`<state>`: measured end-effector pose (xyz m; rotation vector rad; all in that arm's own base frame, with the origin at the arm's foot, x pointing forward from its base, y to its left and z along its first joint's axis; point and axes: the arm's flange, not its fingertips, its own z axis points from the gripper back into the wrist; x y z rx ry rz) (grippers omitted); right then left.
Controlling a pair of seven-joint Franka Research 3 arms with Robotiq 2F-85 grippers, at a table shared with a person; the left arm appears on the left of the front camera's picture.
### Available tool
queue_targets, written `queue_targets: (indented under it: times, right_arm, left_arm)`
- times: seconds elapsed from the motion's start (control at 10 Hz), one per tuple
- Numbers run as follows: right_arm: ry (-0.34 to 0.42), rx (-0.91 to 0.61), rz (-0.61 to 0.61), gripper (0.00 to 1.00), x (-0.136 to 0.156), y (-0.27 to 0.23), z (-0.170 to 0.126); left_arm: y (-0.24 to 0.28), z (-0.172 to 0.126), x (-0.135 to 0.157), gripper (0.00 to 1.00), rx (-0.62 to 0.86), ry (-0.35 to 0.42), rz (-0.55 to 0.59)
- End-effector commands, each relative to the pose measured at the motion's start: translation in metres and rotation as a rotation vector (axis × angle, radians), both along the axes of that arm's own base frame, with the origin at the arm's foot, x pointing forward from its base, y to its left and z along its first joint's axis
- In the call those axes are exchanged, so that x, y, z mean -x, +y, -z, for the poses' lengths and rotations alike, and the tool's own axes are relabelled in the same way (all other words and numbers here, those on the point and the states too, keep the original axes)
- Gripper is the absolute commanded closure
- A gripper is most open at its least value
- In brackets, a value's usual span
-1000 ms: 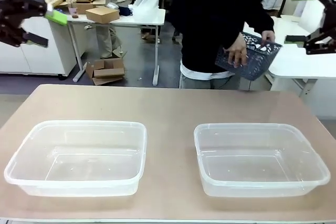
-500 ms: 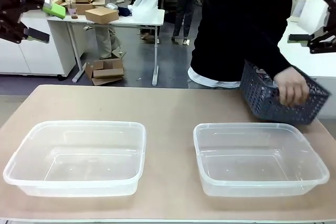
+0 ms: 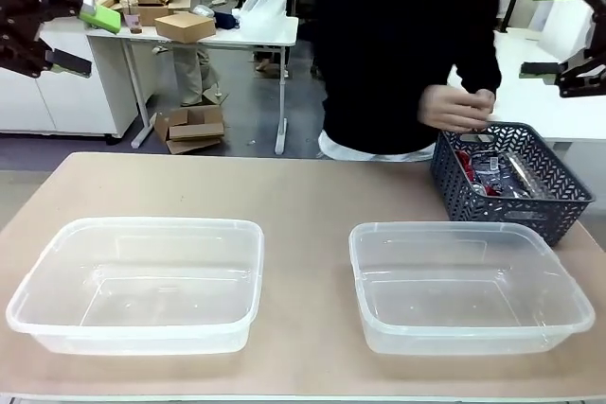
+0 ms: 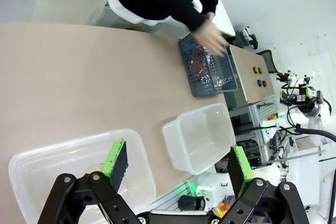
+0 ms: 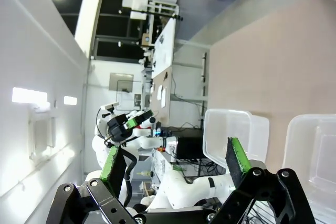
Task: Sort the waste into each basket.
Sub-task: Pick up the Organizing box on the left side of the table and lift it.
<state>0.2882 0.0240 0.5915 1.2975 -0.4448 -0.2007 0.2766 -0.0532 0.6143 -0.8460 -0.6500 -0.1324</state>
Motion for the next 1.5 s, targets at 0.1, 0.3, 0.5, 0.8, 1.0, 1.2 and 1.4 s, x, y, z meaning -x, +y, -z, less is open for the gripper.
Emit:
queue_targets:
  times: [0.1,0.3,0.5,0.8,1.0,1.2,1.4]
  right_arm:
    - [-0.035,-0.015,-0.008,0.0,-0.004,0.002,0.0]
    - [0.0,0.001,0.001,0.0,0.0,0.0,0.0]
    - [0.079,0.174,-0.057,0.0,-0.013,0.062,-0.009]
    - [0.106,0.445,-0.285,0.0,-0.014,0.219,0.012]
    - [0.117,0.591,-0.487,0.0,0.008,0.29,0.045]
    - [0.12,0.65,-0.507,0.0,0.017,0.267,0.053]
    - [0.128,0.582,-0.523,0.0,0.035,0.308,0.06]
  left_arm:
    - [0.003,0.003,-0.002,0.0,0.017,-0.021,0.025]
    - [0.0,0.0,0.0,0.0,0.0,0.0,0.0]
    - [-0.002,0.001,0.007,0.0,-0.469,0.233,-0.158]
    - [0.031,0.04,0.056,0.0,-0.623,0.456,-0.353]
    - [0.048,0.101,0.079,0.0,-0.467,0.542,-0.33]
    - [0.053,0.143,0.079,0.0,-0.355,0.48,-0.245]
    - [0.054,0.048,0.058,0.0,-0.529,0.555,-0.315]
